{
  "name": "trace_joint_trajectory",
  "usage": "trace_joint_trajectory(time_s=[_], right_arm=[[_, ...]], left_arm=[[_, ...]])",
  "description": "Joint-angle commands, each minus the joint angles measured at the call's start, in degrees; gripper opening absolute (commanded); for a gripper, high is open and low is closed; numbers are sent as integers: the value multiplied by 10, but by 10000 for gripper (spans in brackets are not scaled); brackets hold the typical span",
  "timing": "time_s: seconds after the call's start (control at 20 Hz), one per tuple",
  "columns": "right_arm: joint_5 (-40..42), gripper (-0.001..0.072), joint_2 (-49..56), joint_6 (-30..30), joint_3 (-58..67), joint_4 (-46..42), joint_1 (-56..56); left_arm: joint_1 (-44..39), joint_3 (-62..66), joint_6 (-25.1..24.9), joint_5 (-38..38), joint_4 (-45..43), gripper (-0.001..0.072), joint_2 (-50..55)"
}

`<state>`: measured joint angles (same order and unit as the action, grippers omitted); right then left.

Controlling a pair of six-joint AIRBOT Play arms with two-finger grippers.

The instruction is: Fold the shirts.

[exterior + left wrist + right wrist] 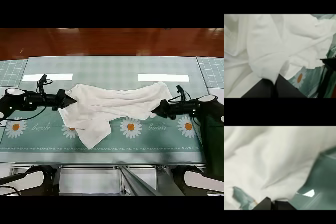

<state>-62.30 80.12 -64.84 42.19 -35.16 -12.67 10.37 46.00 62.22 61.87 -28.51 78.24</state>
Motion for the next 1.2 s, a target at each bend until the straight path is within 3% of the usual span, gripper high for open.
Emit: trace_joint_trajectory(time_s=[0.0, 0.3, 0.55, 0.85, 1.15], right_arm=[[-59, 29, -31, 7, 84, 0, 2], [-82, 28, -150, -88, 420, -77, -9], [-82, 28, -237, -116, 665, -127, -9], [-113, 28, -386, -155, 714, -257, -9], [-227, 28, -456, -199, 713, -360, -9]], left_arm=[[21, 51, 0, 34, 1, 24, -39], [62, 286, 42, 42, 1, 23, -177], [65, 495, 56, 42, 0, 23, -263], [65, 571, 74, 42, -39, 24, -400], [65, 571, 155, 60, -254, 24, -527]])
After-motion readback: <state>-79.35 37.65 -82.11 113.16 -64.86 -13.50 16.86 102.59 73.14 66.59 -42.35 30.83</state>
